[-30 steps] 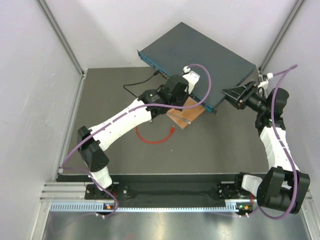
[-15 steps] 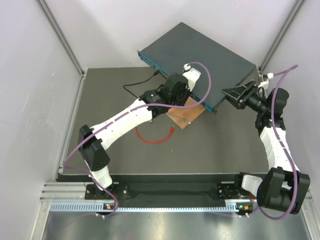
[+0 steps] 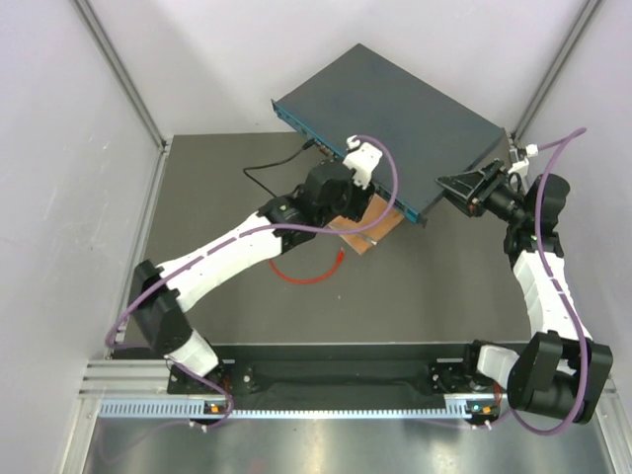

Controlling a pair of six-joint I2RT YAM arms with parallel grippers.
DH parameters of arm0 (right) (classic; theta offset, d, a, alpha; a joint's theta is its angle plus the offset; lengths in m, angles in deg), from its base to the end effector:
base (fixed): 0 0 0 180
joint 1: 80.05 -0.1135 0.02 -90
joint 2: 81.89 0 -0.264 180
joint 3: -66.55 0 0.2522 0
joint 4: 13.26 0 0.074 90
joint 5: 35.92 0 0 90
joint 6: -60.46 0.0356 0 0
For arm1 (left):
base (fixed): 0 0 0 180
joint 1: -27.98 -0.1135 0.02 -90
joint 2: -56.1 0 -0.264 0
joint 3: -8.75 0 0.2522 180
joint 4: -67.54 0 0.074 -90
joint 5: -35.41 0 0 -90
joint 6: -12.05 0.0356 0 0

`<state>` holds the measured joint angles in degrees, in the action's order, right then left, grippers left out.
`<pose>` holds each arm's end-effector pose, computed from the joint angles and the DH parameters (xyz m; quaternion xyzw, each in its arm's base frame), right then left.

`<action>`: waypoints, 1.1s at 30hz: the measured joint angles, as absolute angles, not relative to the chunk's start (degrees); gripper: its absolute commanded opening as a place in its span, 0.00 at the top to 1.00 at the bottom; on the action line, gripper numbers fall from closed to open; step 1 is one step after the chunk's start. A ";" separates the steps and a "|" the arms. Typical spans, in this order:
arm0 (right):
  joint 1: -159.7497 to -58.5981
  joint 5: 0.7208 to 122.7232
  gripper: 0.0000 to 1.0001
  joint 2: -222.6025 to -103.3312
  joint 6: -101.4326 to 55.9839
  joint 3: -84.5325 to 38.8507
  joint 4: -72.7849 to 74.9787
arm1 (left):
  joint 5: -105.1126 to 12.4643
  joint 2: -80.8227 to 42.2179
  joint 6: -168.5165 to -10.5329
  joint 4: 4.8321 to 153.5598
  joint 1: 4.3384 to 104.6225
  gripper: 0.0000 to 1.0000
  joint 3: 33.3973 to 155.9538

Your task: Insert the plug into the switch port

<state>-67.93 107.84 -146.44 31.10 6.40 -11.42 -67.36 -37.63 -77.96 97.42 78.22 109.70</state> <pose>0.2529 -0.0249 0.3222 0.1509 0.7137 0.5516 0.4045 0.2540 -0.2930 0.3668 0.2952 0.7751 -0.1501 0.5381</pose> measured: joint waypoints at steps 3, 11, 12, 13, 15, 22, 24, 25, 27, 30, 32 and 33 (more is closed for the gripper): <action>-67.93 107.90 1.00 -146.44 30.93 6.16 -10.92 | -66.60 -31.93 -77.74 96.24 78.48 0.42 104.33; -67.95 108.08 1.00 -146.44 30.43 5.86 -10.00 | -66.33 -21.70 -77.87 96.35 78.63 0.60 98.91; -67.95 108.08 1.00 -146.44 30.38 5.86 -9.96 | -66.44 -21.35 -77.98 96.30 78.61 0.64 98.45; -67.95 108.08 1.00 -146.44 30.32 5.86 -9.94 | -66.40 -21.30 -77.91 96.28 78.61 0.70 98.25; -67.95 108.12 1.00 -146.44 30.25 5.83 -9.78 | -66.14 -21.56 -78.00 96.28 78.61 0.83 98.03; -67.95 108.19 1.00 -146.44 30.12 5.79 -9.61 | -65.68 -24.97 -77.74 93.16 78.61 1.00 98.03; -67.95 108.19 1.00 -146.44 30.10 5.79 -9.56 | -65.66 -26.05 -77.67 92.20 78.61 1.00 98.05; -67.95 108.21 1.00 -146.44 30.10 5.79 -9.54 | -65.63 -26.70 -77.58 91.63 78.61 1.00 98.12; -67.95 108.21 1.00 -146.44 30.08 5.77 -9.54 | -65.55 -27.71 -77.43 90.77 78.59 1.00 98.25; -67.95 108.21 1.00 -146.44 30.08 5.77 -9.50 | -65.52 -29.13 -76.84 89.33 78.59 1.00 98.38; -67.97 108.23 1.00 -146.44 30.05 5.77 -9.48 | -65.55 -29.89 -76.45 88.52 78.57 1.00 98.62; -67.97 108.23 1.00 -146.44 30.05 5.77 -9.50 | -65.55 -30.20 -76.38 88.24 78.55 1.00 98.80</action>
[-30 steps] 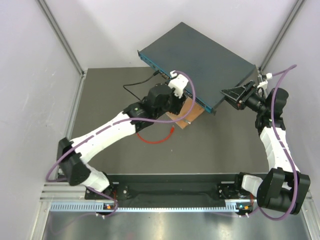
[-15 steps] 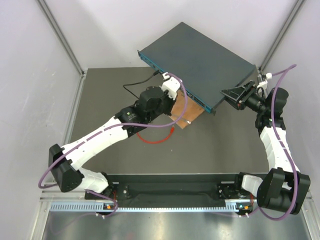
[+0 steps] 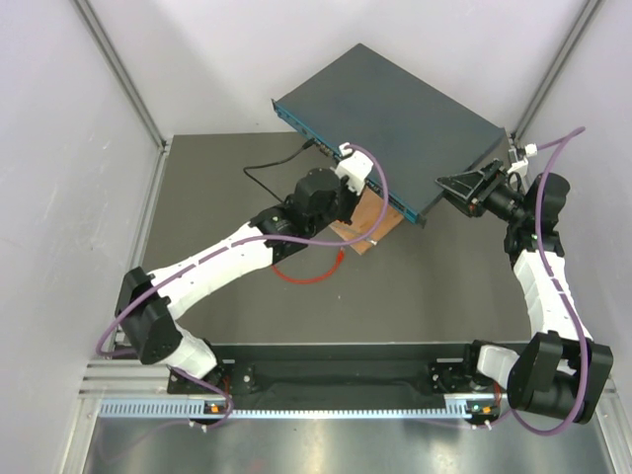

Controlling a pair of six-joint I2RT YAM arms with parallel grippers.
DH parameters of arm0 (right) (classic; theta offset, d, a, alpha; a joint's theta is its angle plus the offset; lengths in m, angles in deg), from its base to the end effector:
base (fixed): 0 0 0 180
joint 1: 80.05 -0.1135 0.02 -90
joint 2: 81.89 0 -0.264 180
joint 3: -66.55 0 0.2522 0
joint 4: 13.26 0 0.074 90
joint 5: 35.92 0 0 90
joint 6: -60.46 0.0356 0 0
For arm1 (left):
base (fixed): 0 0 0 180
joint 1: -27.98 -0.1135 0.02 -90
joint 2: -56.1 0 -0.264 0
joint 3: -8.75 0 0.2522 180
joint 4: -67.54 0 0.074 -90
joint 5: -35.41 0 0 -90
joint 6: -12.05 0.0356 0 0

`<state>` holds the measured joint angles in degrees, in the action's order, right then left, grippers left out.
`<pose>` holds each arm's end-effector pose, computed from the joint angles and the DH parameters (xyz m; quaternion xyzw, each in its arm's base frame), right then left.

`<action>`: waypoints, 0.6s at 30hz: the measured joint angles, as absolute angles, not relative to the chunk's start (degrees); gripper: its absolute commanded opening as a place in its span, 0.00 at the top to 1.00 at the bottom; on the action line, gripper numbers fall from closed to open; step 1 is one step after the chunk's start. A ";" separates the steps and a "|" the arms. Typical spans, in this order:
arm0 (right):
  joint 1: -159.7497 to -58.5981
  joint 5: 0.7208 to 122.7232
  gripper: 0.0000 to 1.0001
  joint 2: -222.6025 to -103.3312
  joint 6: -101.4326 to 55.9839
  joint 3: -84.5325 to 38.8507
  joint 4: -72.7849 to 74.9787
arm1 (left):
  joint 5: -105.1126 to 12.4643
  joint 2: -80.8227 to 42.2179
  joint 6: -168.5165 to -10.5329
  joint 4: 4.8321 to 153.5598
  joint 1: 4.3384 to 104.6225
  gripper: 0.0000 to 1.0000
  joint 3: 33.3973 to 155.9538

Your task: Insert the plug into the switch port

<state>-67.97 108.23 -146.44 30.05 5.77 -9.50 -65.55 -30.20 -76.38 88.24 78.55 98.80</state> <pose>0.2527 -0.0246 0.3229 0.1488 0.7185 0.5497 0.3993 0.2331 -0.2729 0.3617 0.3005 0.7435 -0.1759 0.5709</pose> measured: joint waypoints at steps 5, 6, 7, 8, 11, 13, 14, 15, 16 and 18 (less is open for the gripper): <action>-67.97 108.25 1.00 -146.44 30.03 5.75 -9.43 | -65.55 -31.97 -76.05 86.91 78.24 1.00 100.63; -67.97 108.25 1.00 -146.44 30.01 5.75 -9.43 | -65.52 -32.32 -75.95 86.80 78.24 1.00 101.01; -67.97 108.25 1.00 -146.44 30.01 5.75 -9.43 | -65.52 -32.58 -75.84 86.64 78.24 1.00 101.27; -67.97 108.23 1.00 -146.44 30.03 5.75 -9.43 | -65.52 -32.82 -75.70 86.49 78.22 1.00 101.40; -67.97 108.19 1.00 -146.44 30.03 5.75 -9.43 | -65.59 -33.56 -75.16 86.45 78.18 1.00 102.08; -67.97 108.17 1.00 -146.44 30.01 5.75 -9.43 | -65.59 -34.05 -74.98 86.49 78.09 1.00 102.23; -67.97 108.19 1.00 -146.44 30.01 5.75 -9.41 | -65.59 -34.29 -74.96 86.49 78.09 1.00 102.30; -67.97 108.19 1.00 -146.44 30.01 5.75 -9.41 | -65.63 -34.55 -74.96 86.49 78.04 1.00 102.38; -67.97 108.17 1.00 -146.44 30.01 5.75 -9.41 | -65.70 -34.92 -74.96 86.49 78.00 1.00 102.47; -67.97 108.17 1.00 -146.44 29.94 5.75 -9.39 | -65.74 -35.66 -74.92 86.84 77.98 1.00 102.91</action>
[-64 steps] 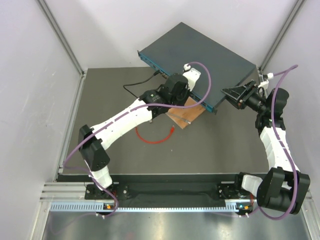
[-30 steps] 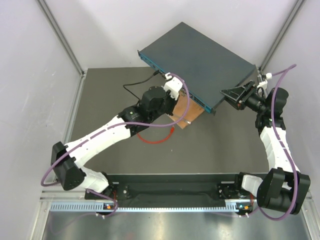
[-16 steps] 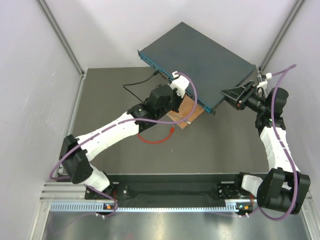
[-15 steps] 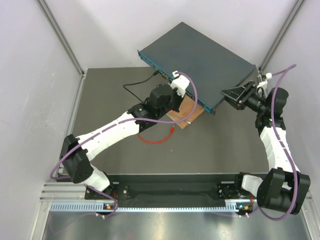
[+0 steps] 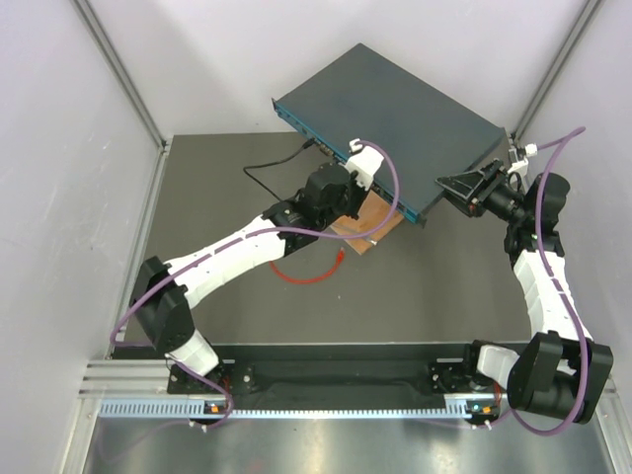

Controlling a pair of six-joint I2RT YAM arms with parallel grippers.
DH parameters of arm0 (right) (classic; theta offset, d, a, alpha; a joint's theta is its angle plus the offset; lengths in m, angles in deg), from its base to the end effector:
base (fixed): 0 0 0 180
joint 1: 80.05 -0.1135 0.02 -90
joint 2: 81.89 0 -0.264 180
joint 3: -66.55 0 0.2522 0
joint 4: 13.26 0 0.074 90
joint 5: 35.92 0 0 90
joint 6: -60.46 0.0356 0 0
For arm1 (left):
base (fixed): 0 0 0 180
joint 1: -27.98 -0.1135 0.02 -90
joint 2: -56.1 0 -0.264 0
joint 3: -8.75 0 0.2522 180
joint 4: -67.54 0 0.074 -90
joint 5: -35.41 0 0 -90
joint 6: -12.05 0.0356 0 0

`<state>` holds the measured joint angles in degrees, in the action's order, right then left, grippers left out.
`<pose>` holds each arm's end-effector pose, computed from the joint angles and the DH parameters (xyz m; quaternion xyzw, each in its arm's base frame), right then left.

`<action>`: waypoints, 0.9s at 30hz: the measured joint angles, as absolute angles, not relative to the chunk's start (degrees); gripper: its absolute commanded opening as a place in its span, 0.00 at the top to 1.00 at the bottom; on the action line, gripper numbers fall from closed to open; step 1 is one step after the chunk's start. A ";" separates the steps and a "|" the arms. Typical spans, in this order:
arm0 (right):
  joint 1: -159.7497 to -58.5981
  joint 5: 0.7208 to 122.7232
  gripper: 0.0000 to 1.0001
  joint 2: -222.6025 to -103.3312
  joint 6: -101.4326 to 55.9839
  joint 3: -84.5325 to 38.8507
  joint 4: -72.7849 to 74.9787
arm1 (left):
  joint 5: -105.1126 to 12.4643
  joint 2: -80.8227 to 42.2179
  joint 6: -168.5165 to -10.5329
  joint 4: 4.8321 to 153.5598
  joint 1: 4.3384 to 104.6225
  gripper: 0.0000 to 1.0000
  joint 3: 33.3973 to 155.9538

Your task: Insert the plug into the switch port

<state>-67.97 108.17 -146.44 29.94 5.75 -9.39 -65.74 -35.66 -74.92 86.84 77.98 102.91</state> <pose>0.2527 -0.0246 0.3228 0.1489 0.7188 0.5491 0.3995 0.2523 -0.2900 0.3563 0.3052 0.7413 -0.1646 0.5747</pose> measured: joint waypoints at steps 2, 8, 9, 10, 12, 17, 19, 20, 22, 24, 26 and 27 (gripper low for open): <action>-67.97 108.17 1.00 -146.44 29.84 5.75 -9.32 | -65.77 -36.25 -74.83 87.06 77.93 1.00 103.21; -67.99 107.97 1.00 -146.35 29.57 5.75 -9.17 | -65.90 -36.91 -74.55 88.48 77.89 1.00 104.42; -67.99 107.90 1.00 -146.33 29.55 5.75 -9.10 | -65.98 -37.06 -74.48 88.94 77.89 1.00 104.76; -68.01 107.82 1.00 -146.27 29.53 5.75 -9.08 | -66.05 -37.11 -74.37 89.16 77.89 1.00 104.96; -68.06 107.62 1.00 -146.13 29.49 5.75 -8.95 | -66.09 -37.17 -74.28 89.18 77.89 1.00 105.03; -68.26 107.16 1.00 -146.00 29.44 5.75 -8.82 | -67.23 -37.19 -74.20 88.72 77.91 1.00 105.03; -68.28 107.07 1.00 -146.00 29.44 5.75 -8.82 | -67.73 -37.24 -74.20 88.39 77.96 1.00 105.01; -68.30 106.99 1.00 -146.00 29.46 5.75 -8.84 | -67.97 -37.26 -74.22 87.96 78.00 1.00 104.79; -68.32 106.96 1.00 -146.00 29.44 5.75 -8.84 | -68.17 -37.26 -74.26 85.77 78.07 1.00 103.87; -68.32 106.85 1.00 -146.00 29.44 5.75 -8.82 | -68.45 -37.26 -74.31 82.93 78.09 1.00 102.27; -68.32 106.83 1.00 -146.00 29.44 5.75 -8.82 | -68.58 -37.32 -74.52 81.09 78.04 1.00 101.31; -68.32 106.81 1.00 -146.00 29.42 5.75 -8.82 | -68.61 -37.43 -74.63 80.92 78.04 1.00 101.27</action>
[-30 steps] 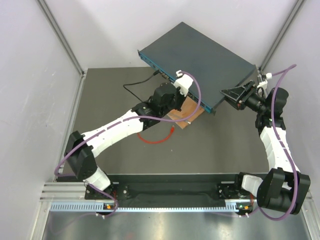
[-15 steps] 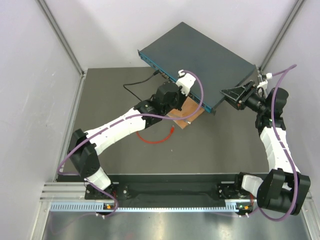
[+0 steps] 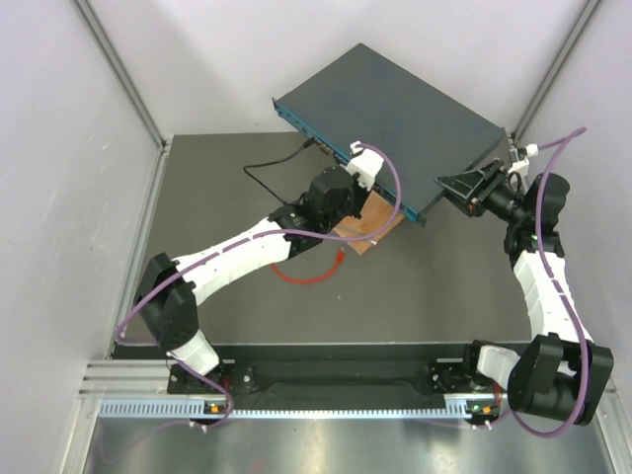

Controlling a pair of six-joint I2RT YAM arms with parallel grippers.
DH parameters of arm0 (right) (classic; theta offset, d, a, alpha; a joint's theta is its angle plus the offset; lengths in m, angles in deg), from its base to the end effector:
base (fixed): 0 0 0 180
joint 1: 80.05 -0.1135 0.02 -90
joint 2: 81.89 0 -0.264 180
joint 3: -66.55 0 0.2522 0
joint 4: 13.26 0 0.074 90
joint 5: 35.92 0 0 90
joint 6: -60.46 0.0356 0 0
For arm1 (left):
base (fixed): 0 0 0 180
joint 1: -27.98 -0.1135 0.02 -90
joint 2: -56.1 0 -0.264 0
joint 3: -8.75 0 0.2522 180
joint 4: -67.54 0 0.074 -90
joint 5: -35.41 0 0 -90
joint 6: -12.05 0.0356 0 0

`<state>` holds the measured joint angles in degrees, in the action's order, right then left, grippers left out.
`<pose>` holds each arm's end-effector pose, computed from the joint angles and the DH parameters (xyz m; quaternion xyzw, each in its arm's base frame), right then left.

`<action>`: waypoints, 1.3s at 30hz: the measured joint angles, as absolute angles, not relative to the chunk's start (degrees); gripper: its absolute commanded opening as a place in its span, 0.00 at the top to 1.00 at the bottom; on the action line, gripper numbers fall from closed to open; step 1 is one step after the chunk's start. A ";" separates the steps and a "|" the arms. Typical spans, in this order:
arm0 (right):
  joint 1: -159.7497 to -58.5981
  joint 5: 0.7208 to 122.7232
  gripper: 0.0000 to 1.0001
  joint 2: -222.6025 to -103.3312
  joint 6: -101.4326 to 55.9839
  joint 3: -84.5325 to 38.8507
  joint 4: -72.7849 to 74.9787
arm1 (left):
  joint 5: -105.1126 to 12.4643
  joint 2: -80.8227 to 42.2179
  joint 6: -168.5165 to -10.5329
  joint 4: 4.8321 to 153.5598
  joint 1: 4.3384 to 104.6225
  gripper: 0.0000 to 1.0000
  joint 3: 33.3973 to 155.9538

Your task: Insert the plug into the switch port

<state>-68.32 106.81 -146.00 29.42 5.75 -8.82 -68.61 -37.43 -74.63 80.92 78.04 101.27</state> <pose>0.2517 -0.0233 0.3236 0.1522 0.7195 0.5426 0.4059 0.2593 -0.2962 0.3456 0.2854 0.7342 -0.1528 0.5967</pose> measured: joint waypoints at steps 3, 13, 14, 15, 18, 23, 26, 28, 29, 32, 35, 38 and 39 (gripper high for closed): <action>-68.34 106.66 1.00 -145.96 29.40 5.75 -8.80 | -68.93 -37.80 -75.03 80.68 78.04 1.00 101.27; -68.69 105.74 1.00 -145.52 28.94 5.75 -8.16 | -67.91 -40.84 -75.44 81.51 77.89 1.00 102.47; -68.69 105.74 1.00 -145.50 28.83 5.75 -8.03 | -67.47 -40.84 -75.49 81.88 77.83 1.00 102.60; -68.71 105.74 1.00 -145.48 28.70 5.66 -7.92 | -67.19 -40.82 -75.51 82.25 77.76 1.00 102.75; -68.82 105.83 1.00 -145.52 28.04 4.78 -6.29 | -65.74 -40.43 -75.60 83.12 77.45 1.00 102.86; -68.89 107.07 1.00 -146.40 26.56 3.15 -3.53 | -61.63 -35.23 -75.60 83.43 77.19 0.93 100.72; -68.63 108.10 1.00 -147.25 25.90 1.90 -1.91 | -59.40 -27.55 -75.60 83.21 77.17 0.86 97.97; -68.50 108.80 1.00 -147.82 25.51 1.24 -1.08 | -58.40 -21.17 -75.68 83.56 77.17 0.83 95.43; -68.36 109.24 0.98 -148.15 25.27 0.89 -0.69 | -58.18 -18.18 -75.66 83.67 77.15 0.80 94.01; -68.19 110.05 0.86 -148.71 24.72 0.26 0.05 | -58.05 -10.20 -76.34 86.16 76.54 0.76 89.77; -67.97 110.46 0.64 -148.82 24.48 0.17 0.23 | -58.71 -5.39 -78.76 90.71 73.96 0.66 85.79; -67.86 110.75 0.43 -148.98 24.26 0.15 0.29 | -58.92 -3.77 -82.81 95.89 69.80 0.63 82.41; -67.86 110.83 0.37 -149.00 24.09 0.15 0.29 | -58.90 -3.60 -84.19 97.00 68.47 0.60 81.20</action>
<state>-67.86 110.83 -149.00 24.09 0.15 0.29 -58.90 -3.60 -84.19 97.00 68.47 81.20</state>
